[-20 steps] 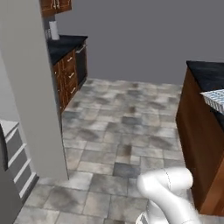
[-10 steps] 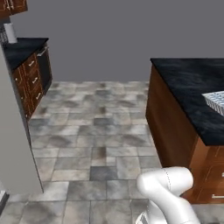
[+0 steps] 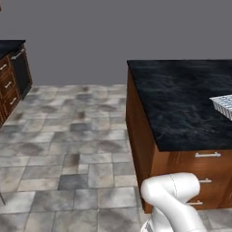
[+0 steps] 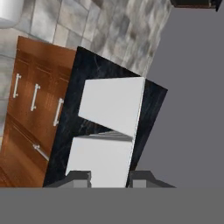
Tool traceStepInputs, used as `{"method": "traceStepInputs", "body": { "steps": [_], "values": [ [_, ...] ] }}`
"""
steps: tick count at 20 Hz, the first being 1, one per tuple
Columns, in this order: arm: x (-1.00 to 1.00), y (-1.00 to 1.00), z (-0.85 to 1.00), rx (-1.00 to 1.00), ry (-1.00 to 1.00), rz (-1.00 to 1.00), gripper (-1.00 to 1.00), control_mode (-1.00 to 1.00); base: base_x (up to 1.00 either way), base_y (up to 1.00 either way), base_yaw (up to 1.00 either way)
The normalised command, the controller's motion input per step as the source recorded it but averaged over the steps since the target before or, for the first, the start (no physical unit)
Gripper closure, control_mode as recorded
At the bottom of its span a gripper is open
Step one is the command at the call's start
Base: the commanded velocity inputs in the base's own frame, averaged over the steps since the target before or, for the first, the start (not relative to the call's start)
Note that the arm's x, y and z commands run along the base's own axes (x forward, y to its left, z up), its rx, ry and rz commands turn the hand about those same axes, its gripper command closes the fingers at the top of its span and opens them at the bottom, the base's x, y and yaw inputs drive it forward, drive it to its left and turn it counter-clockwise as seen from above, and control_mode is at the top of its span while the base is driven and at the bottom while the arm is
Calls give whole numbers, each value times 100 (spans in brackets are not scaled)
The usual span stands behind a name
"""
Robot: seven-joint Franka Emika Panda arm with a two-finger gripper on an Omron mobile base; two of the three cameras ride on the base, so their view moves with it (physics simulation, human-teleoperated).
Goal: Open the freezer door, pick up the ice cube tray from the freezer, and place it on the dining counter.
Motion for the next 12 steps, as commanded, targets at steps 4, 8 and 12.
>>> {"method": "traceStepInputs", "body": {
  "steps": [4,8,12],
  "values": [
    [0,0,0,0,0,0,100,100,8,-61,-16],
    [0,0,0,0,0,0,100,100,8,-9,-11],
    [0,0,0,0,0,0,100,100,13,0,-5]
  ]
}}
